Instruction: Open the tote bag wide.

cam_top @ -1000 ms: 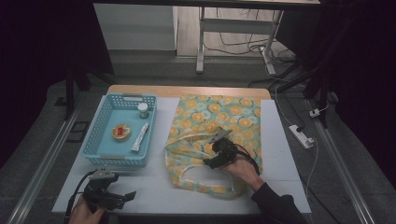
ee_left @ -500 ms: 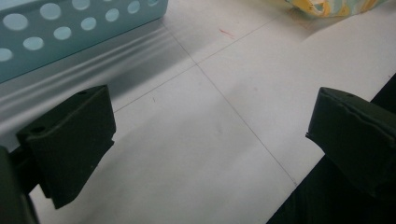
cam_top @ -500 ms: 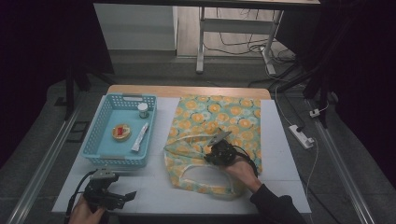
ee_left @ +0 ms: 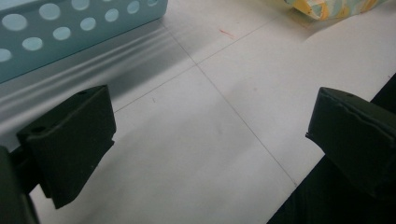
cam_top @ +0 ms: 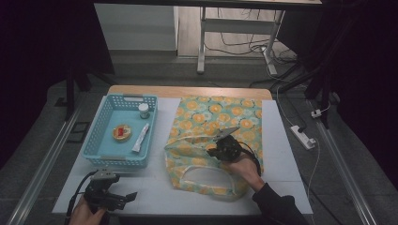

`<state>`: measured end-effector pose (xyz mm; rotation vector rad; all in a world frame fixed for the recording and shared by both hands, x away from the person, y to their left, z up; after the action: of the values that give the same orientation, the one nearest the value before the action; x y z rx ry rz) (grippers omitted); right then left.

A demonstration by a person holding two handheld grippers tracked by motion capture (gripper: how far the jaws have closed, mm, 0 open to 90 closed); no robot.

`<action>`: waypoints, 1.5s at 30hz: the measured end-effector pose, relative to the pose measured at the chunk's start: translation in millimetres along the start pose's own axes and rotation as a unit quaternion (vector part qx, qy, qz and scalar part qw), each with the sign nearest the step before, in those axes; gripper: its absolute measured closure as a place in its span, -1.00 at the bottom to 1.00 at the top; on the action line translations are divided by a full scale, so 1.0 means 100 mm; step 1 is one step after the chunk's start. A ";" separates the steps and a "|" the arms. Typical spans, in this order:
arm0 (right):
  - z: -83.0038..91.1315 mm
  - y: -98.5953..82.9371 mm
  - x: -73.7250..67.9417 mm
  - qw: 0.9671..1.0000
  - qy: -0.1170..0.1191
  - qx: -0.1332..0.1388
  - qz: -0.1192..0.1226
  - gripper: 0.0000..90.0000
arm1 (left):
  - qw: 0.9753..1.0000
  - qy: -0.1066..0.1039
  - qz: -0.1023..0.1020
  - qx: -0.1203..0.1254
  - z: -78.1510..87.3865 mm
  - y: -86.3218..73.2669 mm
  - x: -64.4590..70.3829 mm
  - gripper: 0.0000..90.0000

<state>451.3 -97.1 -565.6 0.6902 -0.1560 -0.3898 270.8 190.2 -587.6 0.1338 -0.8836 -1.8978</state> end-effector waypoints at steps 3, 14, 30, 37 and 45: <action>0.05 0.04 0.03 1.000 -0.001 0.009 -0.001 0.99 | 1.000 0.000 0.000 0.000 0.00 0.00 0.00 -0.97; 0.22 0.18 0.09 0.999 -0.011 0.047 -0.008 0.99 | 1.000 -0.001 0.003 -0.001 -0.01 0.00 0.00 -0.97; 0.47 0.47 0.17 0.995 -0.018 0.098 -0.018 1.00 | 1.000 -0.004 0.005 -0.004 -0.01 0.01 -0.01 -0.98; 0.54 0.54 0.19 0.993 -0.019 0.118 -0.026 0.99 | 1.000 -0.006 0.007 -0.002 0.00 0.00 -0.01 -0.98; 0.62 0.58 0.20 0.991 -0.027 0.133 -0.019 0.99 | 1.000 -0.011 0.011 0.001 0.00 0.01 -0.01 -0.98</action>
<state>470.7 -100.6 -480.6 0.9479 -0.2491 -0.4283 272.1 191.3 -587.3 0.1037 -0.8991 -1.8802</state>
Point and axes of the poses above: each handheld gripper's, and its own axes: z roughly backward along the jaws, y roughly out of its top, x roughly to its right, the point moved 9 cm from there along -z, roughly forward along the jaws, and after that the axes turned 3 degrees about z, right-handed, at the moved point
